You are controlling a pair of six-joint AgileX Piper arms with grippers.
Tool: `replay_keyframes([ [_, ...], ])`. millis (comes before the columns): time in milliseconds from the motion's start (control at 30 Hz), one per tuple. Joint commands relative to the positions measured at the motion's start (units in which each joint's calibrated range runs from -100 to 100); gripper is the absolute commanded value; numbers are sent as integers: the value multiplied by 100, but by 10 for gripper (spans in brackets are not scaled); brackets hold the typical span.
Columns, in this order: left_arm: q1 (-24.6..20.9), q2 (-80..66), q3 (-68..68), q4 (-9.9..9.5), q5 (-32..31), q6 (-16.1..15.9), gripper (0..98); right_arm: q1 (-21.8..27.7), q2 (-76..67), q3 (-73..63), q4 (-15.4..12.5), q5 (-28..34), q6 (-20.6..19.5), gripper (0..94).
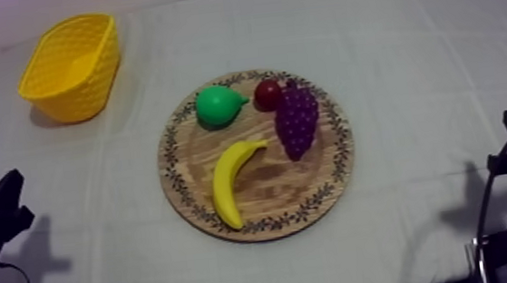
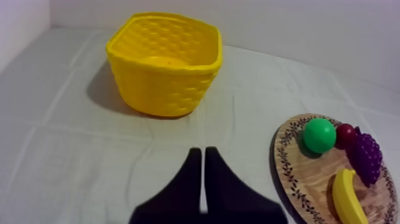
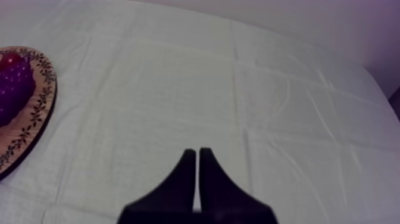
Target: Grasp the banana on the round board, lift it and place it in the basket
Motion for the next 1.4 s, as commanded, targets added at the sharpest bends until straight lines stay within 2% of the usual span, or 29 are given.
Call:
replay_keyframes([
  [0, 1, 0, 1, -2, -3, 78, 1, -1, -2, 2, 1, 0, -1, 3],
  [1367, 2, 0, 1, -2, -3, 124, 1, -1, -2, 2, 1, 0, -1, 3],
])
